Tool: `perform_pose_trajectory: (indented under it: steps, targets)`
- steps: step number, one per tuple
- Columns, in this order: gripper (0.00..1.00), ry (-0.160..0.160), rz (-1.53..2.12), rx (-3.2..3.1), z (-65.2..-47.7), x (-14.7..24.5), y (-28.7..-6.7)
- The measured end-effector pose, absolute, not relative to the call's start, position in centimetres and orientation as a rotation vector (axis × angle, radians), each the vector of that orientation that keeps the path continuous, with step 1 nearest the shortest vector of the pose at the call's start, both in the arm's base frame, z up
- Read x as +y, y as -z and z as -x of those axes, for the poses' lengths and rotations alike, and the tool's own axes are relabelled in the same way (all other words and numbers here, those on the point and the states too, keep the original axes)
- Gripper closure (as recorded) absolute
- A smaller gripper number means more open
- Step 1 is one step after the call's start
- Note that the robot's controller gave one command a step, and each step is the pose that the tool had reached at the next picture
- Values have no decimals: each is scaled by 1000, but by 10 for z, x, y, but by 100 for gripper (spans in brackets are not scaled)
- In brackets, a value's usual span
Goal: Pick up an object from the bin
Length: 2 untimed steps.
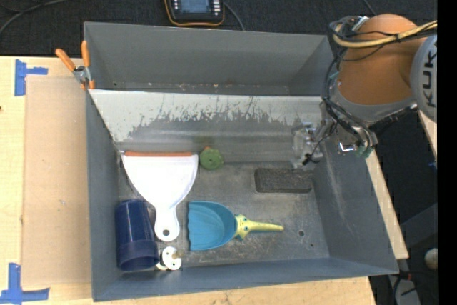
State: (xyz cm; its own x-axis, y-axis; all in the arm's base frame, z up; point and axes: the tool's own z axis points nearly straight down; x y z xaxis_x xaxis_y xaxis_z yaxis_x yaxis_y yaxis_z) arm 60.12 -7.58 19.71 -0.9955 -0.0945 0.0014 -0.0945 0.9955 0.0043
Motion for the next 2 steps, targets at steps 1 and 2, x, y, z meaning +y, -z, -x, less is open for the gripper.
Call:
perform_pose_trajectory:
  steps: [1,2]
  targets:
    - [100,3,-122,-3146,-599,-74,-186]
    - [100,3,-527,-3104,-613,-125,-132]
